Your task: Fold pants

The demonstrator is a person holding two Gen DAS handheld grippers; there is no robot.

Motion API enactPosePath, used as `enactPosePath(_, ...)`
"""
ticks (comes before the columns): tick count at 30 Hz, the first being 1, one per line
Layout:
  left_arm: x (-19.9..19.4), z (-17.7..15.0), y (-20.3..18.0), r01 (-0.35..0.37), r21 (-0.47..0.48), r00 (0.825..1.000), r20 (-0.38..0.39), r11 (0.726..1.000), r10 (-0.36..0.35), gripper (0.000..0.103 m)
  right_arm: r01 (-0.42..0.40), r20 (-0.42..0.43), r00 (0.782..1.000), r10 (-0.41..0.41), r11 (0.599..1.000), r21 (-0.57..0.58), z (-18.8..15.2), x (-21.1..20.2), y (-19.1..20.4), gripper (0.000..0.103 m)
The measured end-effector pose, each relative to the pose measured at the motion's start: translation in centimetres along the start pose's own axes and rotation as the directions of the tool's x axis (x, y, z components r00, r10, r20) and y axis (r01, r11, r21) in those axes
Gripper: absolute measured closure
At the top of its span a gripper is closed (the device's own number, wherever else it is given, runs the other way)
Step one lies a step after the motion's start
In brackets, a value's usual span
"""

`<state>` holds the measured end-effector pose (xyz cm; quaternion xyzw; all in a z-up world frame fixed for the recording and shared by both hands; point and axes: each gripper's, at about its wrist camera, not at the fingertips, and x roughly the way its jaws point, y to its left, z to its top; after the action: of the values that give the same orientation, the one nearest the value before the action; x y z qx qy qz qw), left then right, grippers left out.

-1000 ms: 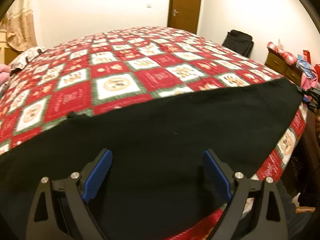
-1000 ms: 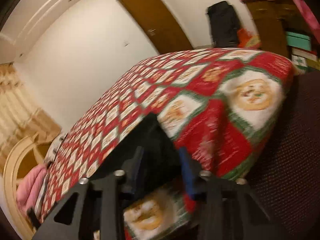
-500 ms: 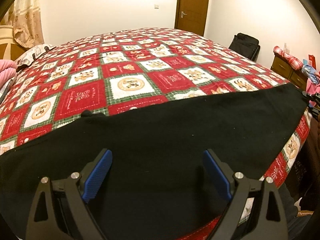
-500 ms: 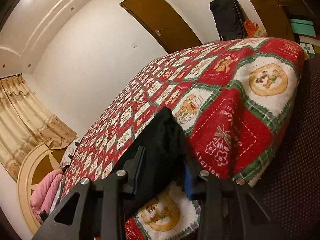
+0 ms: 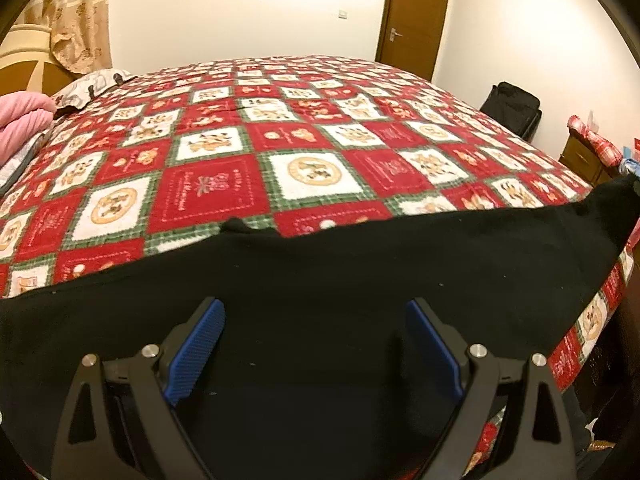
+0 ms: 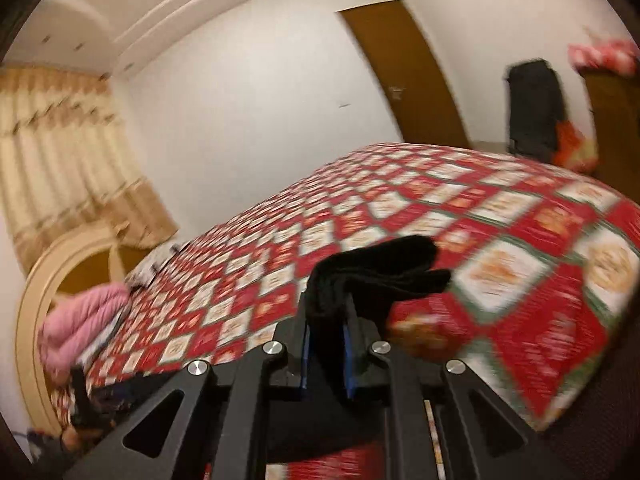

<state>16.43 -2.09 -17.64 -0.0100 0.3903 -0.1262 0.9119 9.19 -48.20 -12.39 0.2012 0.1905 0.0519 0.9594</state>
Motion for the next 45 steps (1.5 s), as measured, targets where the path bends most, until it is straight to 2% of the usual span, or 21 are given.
enactPosePath(6, -0.3, 0.4, 1.4, -0.013, -0.031, 1.0, 0.005, 0.999, 0.013, 0.009, -0.127, -0.087, 0.989, 0.117, 0.986, -0.108, -0.6, 3.2, 7.4, 0.091)
enactPosePath(14, -0.6, 0.5, 1.8, -0.004, -0.045, 1.0, 0.009, 0.999, 0.005, 0.009, -0.273, -0.267, 0.94, 0.21, 0.935, -0.226, -5.6, 8.4, 15.6, 0.091)
enactPosePath(17, -0.5, 0.5, 1.6, 0.015, -0.047, 1.0, 0.002, 0.999, -0.015, 0.009, -0.3, -0.337, 0.92, 0.199, 0.912, -0.281, -8.2, 10.4, 18.0, 0.091)
enactPosePath(19, -0.6, 0.4, 1.3, 0.038, -0.051, 0.999, -0.004, 0.998, -0.038, 0.009, -0.302, -0.39, 0.906, 0.164, 0.896, -0.326, -10.3, 11.8, 19.3, 0.091)
enactPosePath(21, -0.6, 0.4, 0.9, 0.077, -0.06, 0.997, -0.009, 0.995, -0.078, 0.009, -0.322, -0.453, 0.879, 0.146, 0.883, -0.341, -12.0, 12.9, 19.9, 0.091)
enactPosePath(24, -0.3, 0.4, 0.1, 0.134, -0.08, 0.99, -0.036, 0.988, -0.137, 0.009, -0.333, -0.494, 0.864, 0.1, 0.849, -0.41, -14.1, 13.5, 20.6, 0.091)
enactPosePath(27, -0.1, 0.4, -1.0, 0.177, -0.073, 0.982, -0.056, 0.981, -0.181, 0.009, -0.363, -0.515, 0.852, 0.092, 0.814, -0.455, -15.4, 13.2, 21.2, 0.091)
enactPosePath(30, 0.1, 0.4, -2.2, 0.198, -0.045, 0.977, -0.075, 0.979, -0.201, 0.009, -0.364, -0.568, 0.823, 0.018, 0.784, -0.502, -16.9, 14.0, 21.6, 0.09)
enactPosePath(32, 0.1, 0.7, -3.2, 0.226, -0.022, 0.97, -0.09, 0.974, -0.227, 0.009, -0.364, -0.58, 0.815, 0.006, 0.784, -0.503, -17.3, 14.0, 21.4, 0.087)
enactPosePath(33, 0.1, 0.8, -3.6, 0.236, -0.014, 0.967, -0.094, 0.972, -0.237, 0.009, -0.367, -0.58, 0.815, 0.015, 0.787, -0.496, -17.0, 13.7, 21.2, 0.078)
enactPosePath(34, 0.2, 1.0, -4.0, 0.245, -0.004, 0.965, -0.1, 0.97, -0.244, 0.009, -0.371, -0.588, 0.809, 0.019, 0.792, -0.484, -16.6, 13.4, 20.9, 0.061)
enactPosePath(35, 0.3, 1.1, -4.5, 0.25, 0.005, 0.963, -0.105, 0.968, -0.248, 0.009, -0.372, -0.594, 0.804, 0.022, 0.798, -0.473, -16.1, 13.0, 20.7, 0.052)
enactPosePath(36, 0.4, 1.3, -5.0, 0.261, 0.015, 0.96, -0.112, 0.965, -0.258, 0.009, -0.378, -0.595, 0.803, 0.032, 0.8, -0.467, -15.7, 12.5, 20.5, 0.043)
enactPosePath(39, 0.6, 1.6, -6.4, 0.288, 0.03, 0.951, -0.127, 0.957, -0.282, 0.01, -0.374, -0.57, 0.821, 0.037, 0.79, -0.486, -14.6, 10.7, 20.0, 0.043)
enactPosePath(41, 1.0, 1.8, -7.7, 0.316, 0.039, 0.94, -0.146, 0.948, -0.307, 0.01, -0.344, -0.535, 0.844, 0.025, 0.791, -0.506, -13.6, 9.5, 19.2, 0.043)
enactPosePath(43, 1.5, 1.9, -9.0, 0.347, 0.048, 0.928, -0.165, 0.937, -0.335, 0.016, -0.294, -0.488, 0.873, 0.005, 0.804, -0.517, -12.7, 8.6, 18.0, 0.043)
enactPosePath(45, 2.1, 2.0, -10.5, 0.382, 0.049, 0.91, -0.195, 0.923, -0.366, 0.027, -0.228, -0.43, 0.903, -0.021, 0.823, -0.52, -11.7, 8.1, 16.5, 0.043)
